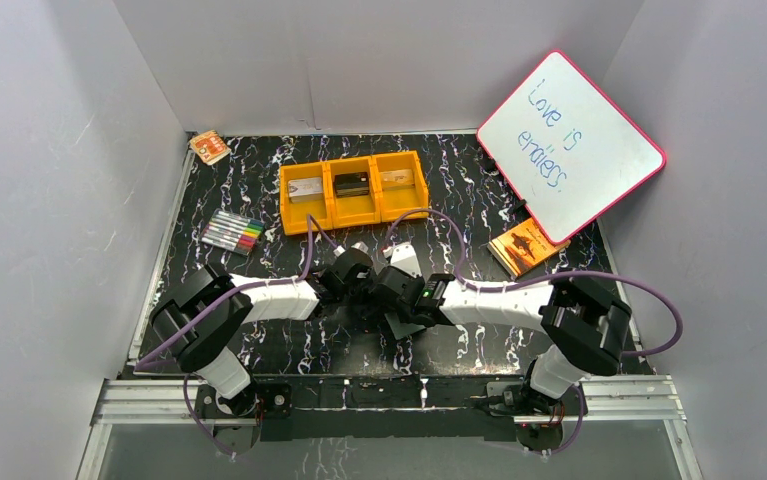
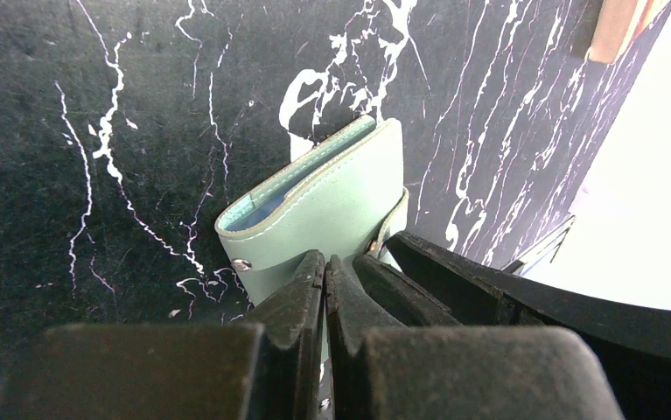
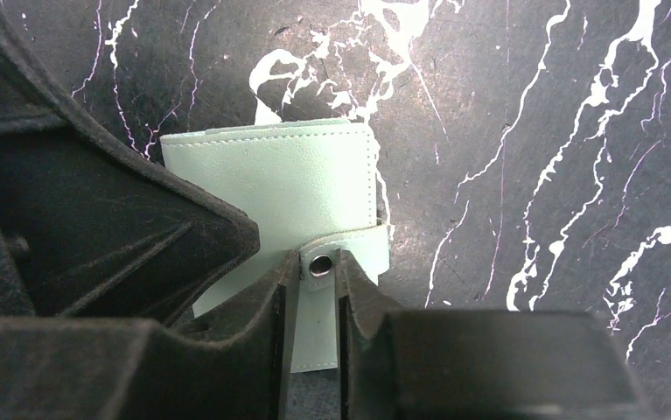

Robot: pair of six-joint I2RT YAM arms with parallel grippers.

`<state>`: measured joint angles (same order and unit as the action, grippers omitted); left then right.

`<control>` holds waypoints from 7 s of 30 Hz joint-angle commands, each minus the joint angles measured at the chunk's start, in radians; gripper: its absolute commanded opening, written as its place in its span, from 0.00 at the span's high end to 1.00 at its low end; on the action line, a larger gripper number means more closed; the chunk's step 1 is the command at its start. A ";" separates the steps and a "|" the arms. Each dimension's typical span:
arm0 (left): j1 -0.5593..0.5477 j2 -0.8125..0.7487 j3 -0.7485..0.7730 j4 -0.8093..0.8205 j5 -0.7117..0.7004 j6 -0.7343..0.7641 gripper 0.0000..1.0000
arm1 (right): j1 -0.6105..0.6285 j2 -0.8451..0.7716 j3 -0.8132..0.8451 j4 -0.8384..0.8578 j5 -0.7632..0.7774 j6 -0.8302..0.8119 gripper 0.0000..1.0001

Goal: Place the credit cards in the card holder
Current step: Open the card holder at the center of the board.

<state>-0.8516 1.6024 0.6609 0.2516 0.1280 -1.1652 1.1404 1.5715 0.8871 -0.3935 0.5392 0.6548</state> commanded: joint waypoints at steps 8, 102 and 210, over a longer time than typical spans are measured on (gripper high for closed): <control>0.000 0.022 -0.033 -0.136 -0.035 0.023 1.00 | -0.004 -0.061 -0.007 -0.075 0.057 0.030 1.00; -0.001 -0.284 -0.051 -0.352 -0.114 0.128 1.00 | -0.115 -0.587 -0.303 -0.063 -0.165 0.229 0.85; -0.005 -0.225 -0.091 -0.315 -0.128 0.187 0.98 | -0.106 -0.183 -0.248 0.281 -0.533 0.121 0.57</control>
<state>-0.8528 1.3674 0.5526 -0.0067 0.0360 -1.0019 1.0298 1.3445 0.6098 -0.1555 0.0319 0.7650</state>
